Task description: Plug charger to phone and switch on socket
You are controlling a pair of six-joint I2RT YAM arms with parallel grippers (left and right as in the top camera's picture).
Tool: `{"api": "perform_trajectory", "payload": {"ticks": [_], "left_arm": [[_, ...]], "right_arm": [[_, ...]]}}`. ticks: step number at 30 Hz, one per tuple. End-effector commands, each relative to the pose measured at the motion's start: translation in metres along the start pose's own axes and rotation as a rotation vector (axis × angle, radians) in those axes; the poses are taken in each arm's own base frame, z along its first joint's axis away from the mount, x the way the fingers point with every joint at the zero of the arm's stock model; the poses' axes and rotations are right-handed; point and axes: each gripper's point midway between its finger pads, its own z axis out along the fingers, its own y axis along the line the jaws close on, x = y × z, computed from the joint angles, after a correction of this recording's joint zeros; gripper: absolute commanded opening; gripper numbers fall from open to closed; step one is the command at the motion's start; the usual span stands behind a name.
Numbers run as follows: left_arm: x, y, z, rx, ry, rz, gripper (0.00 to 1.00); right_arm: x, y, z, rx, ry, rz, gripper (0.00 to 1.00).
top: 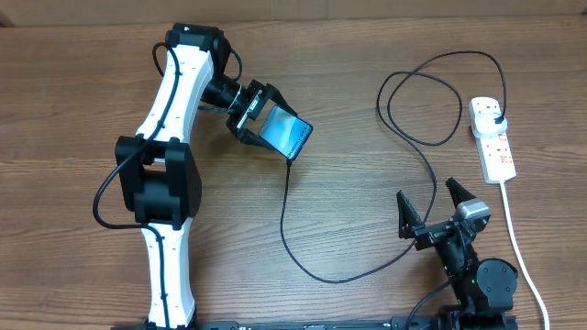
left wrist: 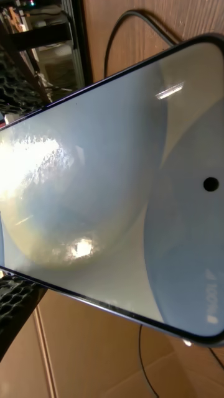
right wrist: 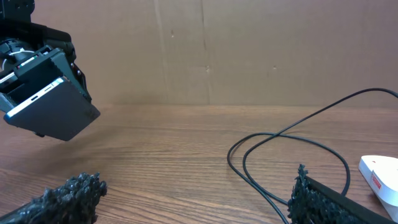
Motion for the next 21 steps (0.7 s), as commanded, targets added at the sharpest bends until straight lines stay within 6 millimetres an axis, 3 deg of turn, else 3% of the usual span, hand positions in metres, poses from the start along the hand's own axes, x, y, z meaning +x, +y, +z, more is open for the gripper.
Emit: {"api": "perform_trajectory", "payload": {"ticks": [1, 21], "left_arm": [[0.0124, -0.0137, -0.0015, 0.054, 0.043, 0.005, 0.55], [0.0123, -0.0135, -0.0014, 0.054, 0.043, 0.005, 0.57]], "right_arm": [[0.0018, -0.0009, 0.0002, 0.006, -0.004, 0.006, 1.00], [0.0018, -0.0009, 0.0002, 0.006, -0.004, 0.005, 1.00]]}}
